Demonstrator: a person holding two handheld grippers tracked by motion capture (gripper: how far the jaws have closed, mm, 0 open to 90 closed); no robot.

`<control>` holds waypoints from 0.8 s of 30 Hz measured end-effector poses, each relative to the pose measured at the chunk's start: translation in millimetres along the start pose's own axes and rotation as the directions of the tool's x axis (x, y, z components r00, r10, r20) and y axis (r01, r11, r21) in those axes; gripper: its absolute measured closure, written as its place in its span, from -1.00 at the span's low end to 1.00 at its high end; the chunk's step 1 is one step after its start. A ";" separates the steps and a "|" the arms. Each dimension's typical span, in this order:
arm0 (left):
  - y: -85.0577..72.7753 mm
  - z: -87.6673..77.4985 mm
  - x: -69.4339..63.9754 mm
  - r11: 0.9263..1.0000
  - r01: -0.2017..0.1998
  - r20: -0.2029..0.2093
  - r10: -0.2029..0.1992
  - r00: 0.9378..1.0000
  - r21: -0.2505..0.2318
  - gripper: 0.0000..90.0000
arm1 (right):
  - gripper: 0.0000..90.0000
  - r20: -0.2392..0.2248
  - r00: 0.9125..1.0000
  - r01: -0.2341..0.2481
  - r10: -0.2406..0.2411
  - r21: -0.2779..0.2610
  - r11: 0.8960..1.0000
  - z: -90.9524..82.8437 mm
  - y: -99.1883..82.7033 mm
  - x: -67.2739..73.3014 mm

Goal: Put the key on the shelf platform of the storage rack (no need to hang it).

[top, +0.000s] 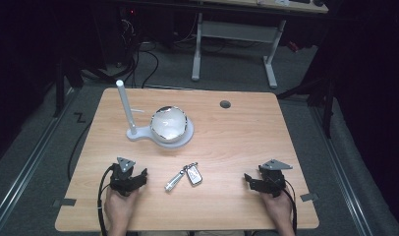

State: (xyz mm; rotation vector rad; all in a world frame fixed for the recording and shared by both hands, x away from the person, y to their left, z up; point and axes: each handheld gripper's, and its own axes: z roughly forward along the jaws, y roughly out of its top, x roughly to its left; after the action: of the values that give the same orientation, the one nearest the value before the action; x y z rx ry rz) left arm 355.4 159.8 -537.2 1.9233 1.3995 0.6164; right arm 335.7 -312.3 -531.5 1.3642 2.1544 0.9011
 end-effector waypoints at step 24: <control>-2.2 -2.5 -3.2 1.000 0.009 -0.003 -0.009 1.000 0.000 -0.24 | -0.35 0.001 1.000 -0.003 0.003 -0.002 1.000 0.1 0.0 -0.3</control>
State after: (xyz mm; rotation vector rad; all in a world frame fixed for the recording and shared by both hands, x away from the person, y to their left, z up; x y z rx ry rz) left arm 351.2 157.8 -537.1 1.9152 1.4097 0.6156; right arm 335.9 -312.6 -531.5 1.3664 2.1507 0.9036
